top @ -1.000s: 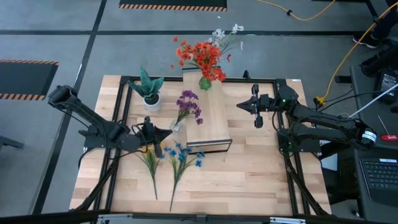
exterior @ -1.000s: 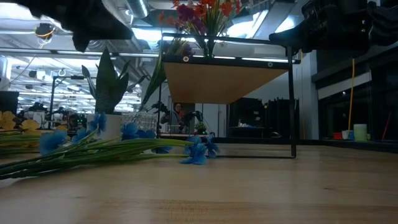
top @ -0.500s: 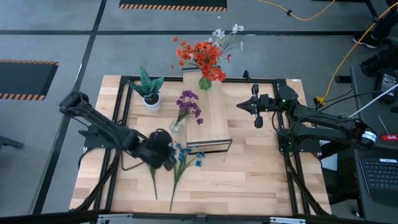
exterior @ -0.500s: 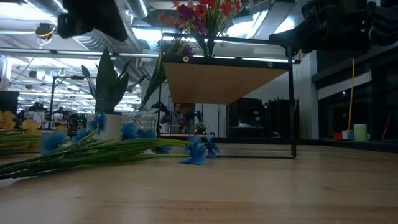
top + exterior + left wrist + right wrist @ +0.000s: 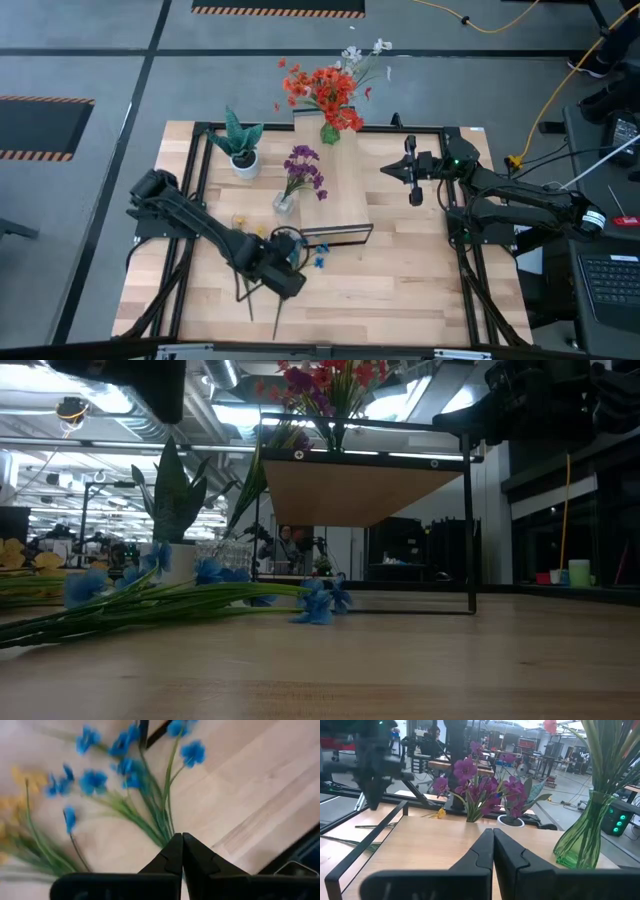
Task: Pick and place flowers into a vace then onto a shelf
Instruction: Put the blue flowers into the transparent vase
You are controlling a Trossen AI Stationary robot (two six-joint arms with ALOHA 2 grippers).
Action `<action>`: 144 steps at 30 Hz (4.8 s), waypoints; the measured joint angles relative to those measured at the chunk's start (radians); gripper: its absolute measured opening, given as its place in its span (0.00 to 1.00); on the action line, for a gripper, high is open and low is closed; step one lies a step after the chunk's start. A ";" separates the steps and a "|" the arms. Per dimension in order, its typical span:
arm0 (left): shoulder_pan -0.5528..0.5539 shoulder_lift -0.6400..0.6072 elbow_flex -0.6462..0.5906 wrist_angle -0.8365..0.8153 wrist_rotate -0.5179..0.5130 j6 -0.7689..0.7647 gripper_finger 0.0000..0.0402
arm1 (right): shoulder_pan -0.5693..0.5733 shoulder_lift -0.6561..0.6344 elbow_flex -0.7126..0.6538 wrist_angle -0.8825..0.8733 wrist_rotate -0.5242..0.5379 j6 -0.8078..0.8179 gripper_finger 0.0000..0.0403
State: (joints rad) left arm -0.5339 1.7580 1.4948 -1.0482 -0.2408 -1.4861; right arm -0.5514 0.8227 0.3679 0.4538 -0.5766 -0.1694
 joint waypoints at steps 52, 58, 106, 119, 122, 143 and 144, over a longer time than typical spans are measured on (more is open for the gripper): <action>-0.067 0.391 0.039 0.055 0.103 -0.220 0.45 | 0.000 0.000 0.000 0.067 0.000 0.004 0.03; -0.067 0.394 0.037 0.057 0.081 -0.219 0.45 | 0.000 0.000 0.000 0.068 0.000 0.004 0.03; -0.123 0.239 0.033 -0.004 0.071 -0.274 0.02 | 0.000 0.000 0.000 0.059 -0.001 0.005 0.03; -0.298 0.117 0.036 -0.217 -0.198 -0.493 0.01 | 0.000 0.000 0.000 0.043 -0.001 0.008 0.03; -0.338 0.105 0.036 -0.292 -0.254 -0.573 0.01 | 0.000 0.000 0.000 0.043 -0.001 0.008 0.03; -0.337 0.104 0.033 -0.479 -0.953 -0.481 0.01 | 0.000 0.000 0.000 0.059 0.000 0.004 0.03; -0.327 0.104 0.033 -0.480 -0.951 -0.463 0.01 | 0.000 0.000 0.000 0.062 0.000 0.004 0.03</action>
State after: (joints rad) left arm -0.8607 1.8622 1.5280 -1.5284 -1.1914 -1.9494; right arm -0.5510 0.8223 0.3683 0.5156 -0.5770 -0.1658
